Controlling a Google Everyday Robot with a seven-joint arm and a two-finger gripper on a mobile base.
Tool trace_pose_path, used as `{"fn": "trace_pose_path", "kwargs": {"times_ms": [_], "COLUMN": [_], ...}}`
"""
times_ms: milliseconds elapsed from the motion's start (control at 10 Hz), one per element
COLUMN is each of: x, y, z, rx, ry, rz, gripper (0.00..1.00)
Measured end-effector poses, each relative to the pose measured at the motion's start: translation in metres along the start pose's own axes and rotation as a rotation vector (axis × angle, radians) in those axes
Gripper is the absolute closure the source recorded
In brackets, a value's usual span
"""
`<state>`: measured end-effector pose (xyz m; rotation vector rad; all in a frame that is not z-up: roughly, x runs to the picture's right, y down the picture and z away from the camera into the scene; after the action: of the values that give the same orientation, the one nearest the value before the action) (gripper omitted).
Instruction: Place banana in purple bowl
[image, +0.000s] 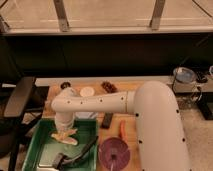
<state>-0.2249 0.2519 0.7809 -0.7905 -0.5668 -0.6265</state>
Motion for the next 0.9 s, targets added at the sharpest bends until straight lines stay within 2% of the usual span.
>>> {"fn": "trace_pose_path", "kwargs": {"times_ms": [200,500,800,900], "x": [0.004,0.005,0.020,0.021], "y": [0.007,0.027,0.077,0.093], "z": [-0.026,-0.089,-0.140,-0.151], "rx": [0.011,0.040,0.048,0.049], "ry": [-0.004,0.014,0.050,0.061], "rz": [0.042,0.101,0.211,0.241], "gripper": [1.00,1.00,1.00,1.00]}}
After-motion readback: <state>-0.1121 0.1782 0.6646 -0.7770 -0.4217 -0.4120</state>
